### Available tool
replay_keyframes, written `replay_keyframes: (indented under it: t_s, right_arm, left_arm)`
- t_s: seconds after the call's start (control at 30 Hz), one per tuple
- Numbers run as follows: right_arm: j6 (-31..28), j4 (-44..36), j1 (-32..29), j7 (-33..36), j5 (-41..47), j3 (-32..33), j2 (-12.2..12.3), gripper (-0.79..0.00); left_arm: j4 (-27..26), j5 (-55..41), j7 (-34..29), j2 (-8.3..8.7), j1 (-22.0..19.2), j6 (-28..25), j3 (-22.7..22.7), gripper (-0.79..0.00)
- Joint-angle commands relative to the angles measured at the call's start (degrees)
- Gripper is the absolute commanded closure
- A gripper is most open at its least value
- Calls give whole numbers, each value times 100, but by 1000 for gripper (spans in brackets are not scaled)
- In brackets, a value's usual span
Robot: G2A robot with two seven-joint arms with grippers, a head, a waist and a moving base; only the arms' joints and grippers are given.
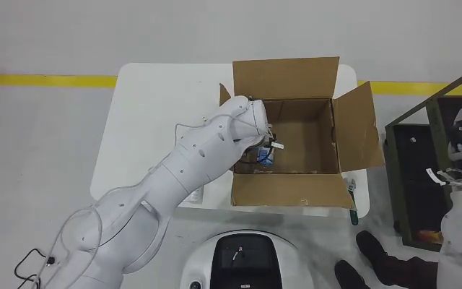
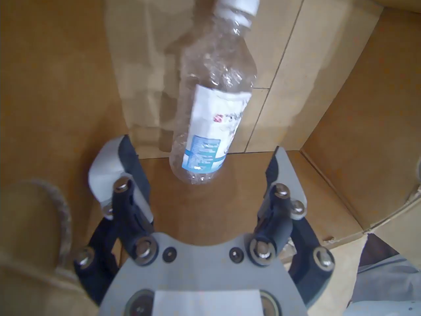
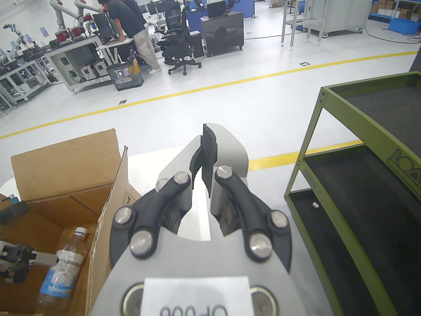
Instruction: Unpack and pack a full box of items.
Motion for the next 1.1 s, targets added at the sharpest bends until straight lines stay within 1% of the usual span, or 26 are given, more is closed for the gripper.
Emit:
replay_keyframes:
  t_s: [0.0, 0.1, 0.23, 0.43, 0.6, 0.7, 0.8, 0.97, 1.07]
  right_arm:
    - [0, 0, 0, 0, 0, 0, 0, 0]
    - [0, 0, 0, 0, 0, 0, 0, 0]
    - [0, 0, 0, 0, 0, 0, 0, 0]
    - [0, 0, 0, 0, 0, 0, 0, 0]
    - [0, 0, 0, 0, 0, 0, 0, 0]
    - [0, 0, 0, 0, 0, 0, 0, 0]
    - [0, 0, 0, 0, 0, 0, 0, 0]
    - [0, 0, 0, 0, 0, 0, 0, 0]
    - [0, 0, 0, 0, 0, 0, 0, 0]
  left_arm:
    - [-244, -105, 21, 45, -56, 20, -41, -785]
    - [-864, -194, 26, 170, -76, 25, -234, -785]
    - [-1922, 34, 58, 432, 28, 56, -598, -785]
    - [-3377, 411, 88, 884, 428, 87, -1221, -785]
    - [-4601, 752, 81, 1217, 838, 79, -1771, -785]
    - [-5008, 1188, -4, 1402, 1133, -5, -1949, -785]
    - [-5159, 1509, -123, 1580, 1358, -123, -2012, -785]
    - [-5587, 1584, -247, 1875, 1782, -247, -2287, -785]
    - [-5869, 1531, -411, 2045, 2031, -411, -2469, -785]
